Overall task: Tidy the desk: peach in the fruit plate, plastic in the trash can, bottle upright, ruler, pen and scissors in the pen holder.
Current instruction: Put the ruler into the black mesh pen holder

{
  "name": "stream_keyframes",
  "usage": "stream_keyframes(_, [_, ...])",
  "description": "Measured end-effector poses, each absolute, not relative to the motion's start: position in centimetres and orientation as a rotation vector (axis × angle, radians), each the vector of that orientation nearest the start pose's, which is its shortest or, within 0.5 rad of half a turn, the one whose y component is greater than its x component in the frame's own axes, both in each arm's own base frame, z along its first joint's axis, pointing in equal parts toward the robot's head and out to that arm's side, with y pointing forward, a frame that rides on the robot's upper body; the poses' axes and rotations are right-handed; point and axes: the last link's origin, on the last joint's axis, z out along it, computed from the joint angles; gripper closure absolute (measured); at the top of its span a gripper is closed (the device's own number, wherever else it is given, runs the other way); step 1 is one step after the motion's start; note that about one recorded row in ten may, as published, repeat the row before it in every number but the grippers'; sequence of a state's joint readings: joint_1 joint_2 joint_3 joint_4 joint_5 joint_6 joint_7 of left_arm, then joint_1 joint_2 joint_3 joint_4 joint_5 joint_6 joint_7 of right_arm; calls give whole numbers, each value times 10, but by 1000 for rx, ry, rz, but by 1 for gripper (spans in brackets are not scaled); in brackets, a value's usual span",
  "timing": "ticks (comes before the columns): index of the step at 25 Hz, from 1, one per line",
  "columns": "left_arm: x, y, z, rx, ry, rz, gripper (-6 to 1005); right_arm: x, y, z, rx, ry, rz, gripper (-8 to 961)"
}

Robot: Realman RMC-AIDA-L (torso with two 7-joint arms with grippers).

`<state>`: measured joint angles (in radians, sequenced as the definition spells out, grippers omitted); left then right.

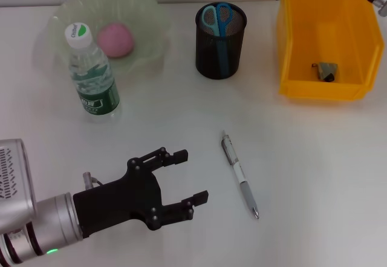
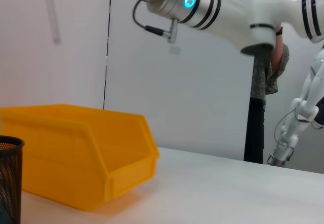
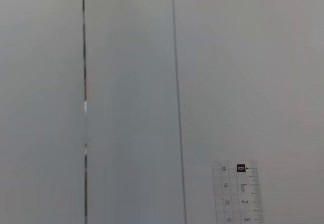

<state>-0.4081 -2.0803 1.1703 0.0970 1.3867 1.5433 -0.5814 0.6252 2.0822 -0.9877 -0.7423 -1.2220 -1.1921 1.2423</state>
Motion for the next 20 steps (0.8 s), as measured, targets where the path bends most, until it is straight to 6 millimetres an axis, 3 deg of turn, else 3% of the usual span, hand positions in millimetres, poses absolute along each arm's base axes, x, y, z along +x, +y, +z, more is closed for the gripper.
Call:
stream_keyframes(6, [-285,228,-86,-2671,-318,-958,198,165,423,18,-2116,263,1166,567])
stream_keyframes(9, [-285,227,-86,-2671,-321,-959,198,168,424,-5,-2111,268,1125,565])
stream_keyframes(20, [-287,227,-87,-2670,-326,-946,198,171,419,-33,-2148,180,1006,559])
